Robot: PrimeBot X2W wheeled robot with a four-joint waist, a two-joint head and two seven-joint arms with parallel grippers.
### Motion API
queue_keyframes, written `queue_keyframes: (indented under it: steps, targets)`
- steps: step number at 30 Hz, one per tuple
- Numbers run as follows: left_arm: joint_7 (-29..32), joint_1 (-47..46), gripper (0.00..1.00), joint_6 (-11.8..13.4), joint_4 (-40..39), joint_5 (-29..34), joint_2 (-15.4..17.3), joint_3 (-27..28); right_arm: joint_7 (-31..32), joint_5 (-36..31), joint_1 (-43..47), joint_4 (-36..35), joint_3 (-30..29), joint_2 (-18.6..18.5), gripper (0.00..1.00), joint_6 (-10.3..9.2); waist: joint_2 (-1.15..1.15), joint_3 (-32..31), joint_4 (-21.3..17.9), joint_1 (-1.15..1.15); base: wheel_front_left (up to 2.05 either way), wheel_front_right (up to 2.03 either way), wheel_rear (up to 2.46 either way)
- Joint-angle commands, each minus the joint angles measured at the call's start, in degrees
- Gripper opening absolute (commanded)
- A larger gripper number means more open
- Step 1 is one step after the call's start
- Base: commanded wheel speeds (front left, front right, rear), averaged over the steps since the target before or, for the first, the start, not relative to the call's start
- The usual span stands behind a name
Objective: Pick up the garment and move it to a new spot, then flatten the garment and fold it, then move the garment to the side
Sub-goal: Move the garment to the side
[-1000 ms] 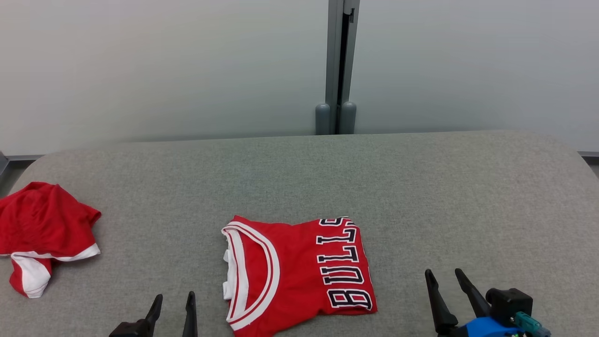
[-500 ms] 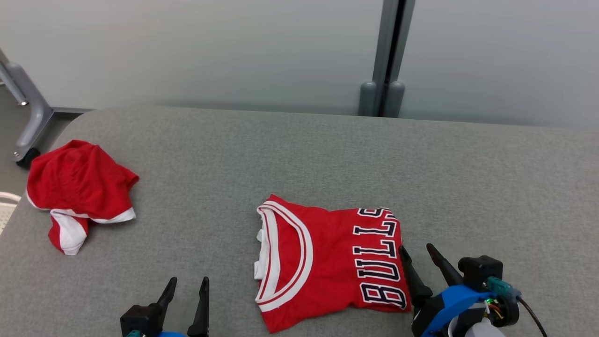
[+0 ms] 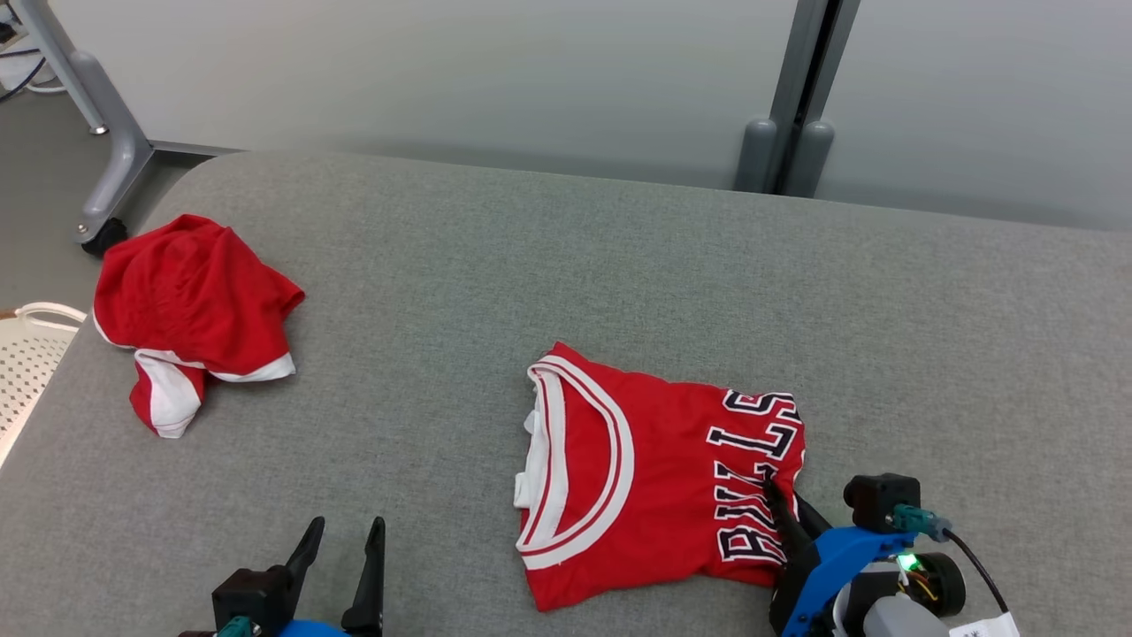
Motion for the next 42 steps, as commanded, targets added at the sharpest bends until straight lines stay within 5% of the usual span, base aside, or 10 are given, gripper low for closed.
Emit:
queue_keyframes:
  steps: [1,9,19,27,35,42]
  targets:
    - [0.0,-0.8,1.0,0.1,-0.3,0.2,0.2,-0.1,0.7,-0.5,0.2,0.4,-0.2,0.1,0.0,-0.03,0.0,-0.3,-0.6,0.0,0.0,0.0,0.0]
    - [0.0,0.0,1.0,0.1,-1.7,1.1,-0.9,0.1,0.5,-6.7,0.0,-7.5,-6.2,-0.1,0.0,-0.03,0.0,-2.0,-8.4,0.0,0.0,0.0,0.0]
    - [0.0,-1.0,1.0,0.1,-5.0,1.9,-3.0,-1.4,0.4,-8.4,1.8,-13.4,-3.8,0.0,0.0,-0.03,0.0,-2.2,-27.2,0.0,0.0,0.0,0.0]
    - [0.0,-1.7,1.0,0.1,-7.7,0.7,-2.3,-5.5,0.4,-8.9,4.0,-16.7,-4.2,0.0,0.0,-0.03,0.0,0.4,-38.2,0.0,0.0,0.0,0.0]
    - [0.0,-2.2,1.0,0.1,-9.8,-0.6,1.2,-8.5,0.5,-13.9,1.0,-17.4,-7.7,0.1,0.0,-0.03,0.0,4.7,-38.2,0.0,0.0,0.0,0.0]
    - [0.0,-3.5,1.0,0.1,-11.4,-2.5,5.9,-9.9,2.3,-30.3,-7.6,-15.8,-23.4,0.0,0.0,-0.03,0.0,9.6,-32.7,0.0,0.0,0.0,0.0]
